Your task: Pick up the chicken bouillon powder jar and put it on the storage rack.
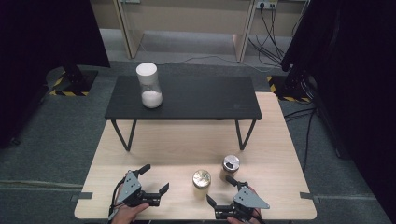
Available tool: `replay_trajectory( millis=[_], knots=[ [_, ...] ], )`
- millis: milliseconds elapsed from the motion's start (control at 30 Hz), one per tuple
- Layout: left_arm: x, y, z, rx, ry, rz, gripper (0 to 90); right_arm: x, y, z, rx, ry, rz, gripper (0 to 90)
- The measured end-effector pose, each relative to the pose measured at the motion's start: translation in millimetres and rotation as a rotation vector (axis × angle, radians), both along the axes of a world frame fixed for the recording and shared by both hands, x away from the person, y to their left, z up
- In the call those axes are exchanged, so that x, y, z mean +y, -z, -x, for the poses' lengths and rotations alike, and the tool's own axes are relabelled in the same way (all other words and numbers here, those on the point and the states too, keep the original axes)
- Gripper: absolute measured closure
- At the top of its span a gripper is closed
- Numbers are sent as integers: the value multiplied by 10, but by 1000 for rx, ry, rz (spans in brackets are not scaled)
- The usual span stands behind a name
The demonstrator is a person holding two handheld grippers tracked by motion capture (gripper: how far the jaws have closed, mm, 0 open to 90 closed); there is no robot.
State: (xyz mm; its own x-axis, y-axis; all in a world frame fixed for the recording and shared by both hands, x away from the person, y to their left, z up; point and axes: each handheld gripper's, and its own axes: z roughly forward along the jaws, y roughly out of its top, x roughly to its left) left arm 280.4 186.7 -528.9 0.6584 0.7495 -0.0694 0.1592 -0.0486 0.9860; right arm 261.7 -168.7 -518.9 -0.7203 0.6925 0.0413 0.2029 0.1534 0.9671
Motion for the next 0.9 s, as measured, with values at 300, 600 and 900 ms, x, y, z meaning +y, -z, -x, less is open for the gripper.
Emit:
replay_trajectory(
  millis=[300,600,900],
  knots=[
    [-2,2,-2,1,0,1,5,35,13,-6,5,-8,4,42],
    [-2,3,-2,1,0,2,5,83,22,-23,6,-14,7,43],
    [-4,5,-4,2,1,1,5,127,38,-49,10,-22,15,45]
  ],
)
